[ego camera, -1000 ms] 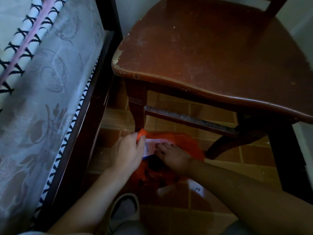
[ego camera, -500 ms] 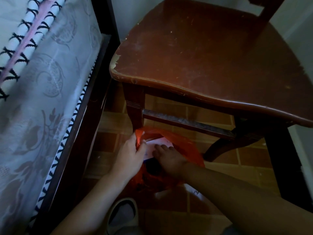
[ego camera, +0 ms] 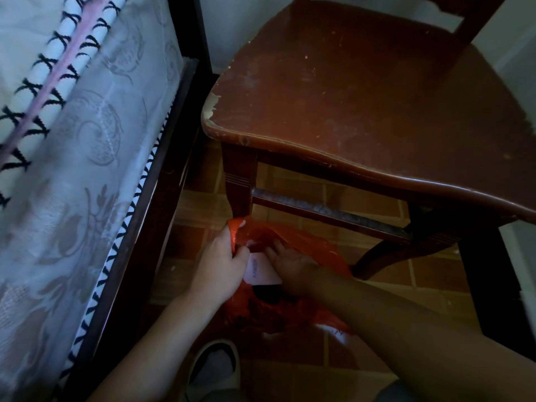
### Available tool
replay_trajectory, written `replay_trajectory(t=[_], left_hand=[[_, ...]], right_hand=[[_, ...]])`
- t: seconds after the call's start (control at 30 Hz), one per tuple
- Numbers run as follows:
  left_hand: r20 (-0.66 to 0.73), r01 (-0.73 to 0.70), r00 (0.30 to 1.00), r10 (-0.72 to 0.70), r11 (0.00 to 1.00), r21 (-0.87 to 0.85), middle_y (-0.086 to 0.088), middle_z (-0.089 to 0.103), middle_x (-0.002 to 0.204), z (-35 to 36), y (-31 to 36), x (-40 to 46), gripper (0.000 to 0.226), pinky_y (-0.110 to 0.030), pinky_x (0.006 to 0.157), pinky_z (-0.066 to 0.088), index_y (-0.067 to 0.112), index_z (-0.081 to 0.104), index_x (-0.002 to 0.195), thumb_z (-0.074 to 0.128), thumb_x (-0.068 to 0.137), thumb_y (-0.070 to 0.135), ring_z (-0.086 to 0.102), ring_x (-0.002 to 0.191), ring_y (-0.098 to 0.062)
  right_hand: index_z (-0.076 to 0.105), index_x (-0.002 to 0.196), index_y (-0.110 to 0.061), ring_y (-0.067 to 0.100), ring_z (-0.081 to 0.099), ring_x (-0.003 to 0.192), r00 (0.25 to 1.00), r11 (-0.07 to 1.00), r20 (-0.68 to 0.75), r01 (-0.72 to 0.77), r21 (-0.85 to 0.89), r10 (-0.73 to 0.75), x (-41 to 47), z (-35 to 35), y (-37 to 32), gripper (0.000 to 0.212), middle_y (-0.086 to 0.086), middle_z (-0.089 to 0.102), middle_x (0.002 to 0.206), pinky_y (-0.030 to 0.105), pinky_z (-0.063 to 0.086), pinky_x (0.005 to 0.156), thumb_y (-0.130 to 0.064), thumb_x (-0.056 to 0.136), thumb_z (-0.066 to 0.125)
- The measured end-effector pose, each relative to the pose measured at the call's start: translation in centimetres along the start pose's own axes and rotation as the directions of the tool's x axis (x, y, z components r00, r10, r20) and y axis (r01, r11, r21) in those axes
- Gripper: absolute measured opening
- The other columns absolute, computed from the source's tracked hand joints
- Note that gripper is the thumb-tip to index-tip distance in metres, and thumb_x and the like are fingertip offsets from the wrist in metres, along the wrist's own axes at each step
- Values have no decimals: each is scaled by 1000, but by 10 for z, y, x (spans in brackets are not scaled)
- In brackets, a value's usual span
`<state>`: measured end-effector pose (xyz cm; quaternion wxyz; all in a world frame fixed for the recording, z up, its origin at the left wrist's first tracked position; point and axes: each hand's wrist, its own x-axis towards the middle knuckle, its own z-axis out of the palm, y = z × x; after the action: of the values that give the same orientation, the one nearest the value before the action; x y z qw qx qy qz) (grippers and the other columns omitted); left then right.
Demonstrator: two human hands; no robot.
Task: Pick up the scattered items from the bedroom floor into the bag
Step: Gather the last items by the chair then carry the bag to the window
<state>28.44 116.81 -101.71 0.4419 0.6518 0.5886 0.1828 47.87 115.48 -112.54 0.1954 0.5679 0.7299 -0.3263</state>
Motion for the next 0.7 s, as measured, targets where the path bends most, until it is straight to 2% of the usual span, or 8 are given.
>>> replay_trajectory(t=[0.1,0.23,0.33,0.4,0.5,0.57,0.6,0.7], left_hand=[[-1,-24,1000,24,1000,1,4,71,116,-1,0,4,49,-12,82,45,32,51,150,57,103,20,67,104,-11],[-3,-42,999,42,999,7,-4,73,97,-4,6,4,46,-21,74,51,34,55,145,59,100,21,72,91,-22],[-30,-87,995,91,990,111,6,69,73,-10,8,5,23,-33,66,56,36,70,118,63,97,26,66,68,-8],[-47,-130,989,142,972,194,5,63,62,-12,14,4,7,-28,53,47,30,71,91,66,97,31,60,57,-8],[-84,-200,969,234,934,297,2,54,54,-14,24,-1,33,-22,45,27,24,52,70,68,95,39,52,49,-11],[-122,-257,944,308,913,318,3,47,49,-18,28,-3,41,-25,44,23,23,44,67,70,94,39,46,44,-12],[-142,-277,931,335,906,319,3,44,47,-19,29,-3,42,-27,44,23,23,42,67,71,94,38,44,42,-12],[-177,-316,910,375,903,290,3,44,46,-20,33,-4,42,-29,42,29,22,42,66,72,94,34,43,41,-13]], right_hand=[[9,165,-13,43,28,149,999,999,-26,32,-21,-33,-18,4,-9,107,18,17,167,49,33,119,-61,89,69],[25,163,-15,42,28,150,998,994,63,30,-107,-24,-38,5,-8,89,16,19,168,49,32,121,-50,94,69],[42,155,-13,37,37,146,998,993,64,23,-118,-16,-54,-16,-6,65,16,33,163,44,37,118,-37,99,65],[51,147,-15,31,49,136,999,998,43,-10,-69,13,-71,-30,-2,51,12,48,152,40,45,109,-31,101,62],[64,123,-18,24,64,113,997,996,11,-80,-31,80,-102,-40,11,31,5,66,119,37,54,91,-40,104,56],[62,101,-22,21,66,98,984,983,13,-178,-50,179,-120,-38,25,35,-1,66,100,36,56,82,-57,99,57],[59,98,-26,20,66,97,971,970,16,-239,-46,240,-127,-37,30,40,-4,64,98,33,54,78,-66,94,58],[56,132,-30,20,64,112,927,924,18,-371,-87,374,-133,-35,43,61,-2,63,125,31,51,78,-71,88,62]])
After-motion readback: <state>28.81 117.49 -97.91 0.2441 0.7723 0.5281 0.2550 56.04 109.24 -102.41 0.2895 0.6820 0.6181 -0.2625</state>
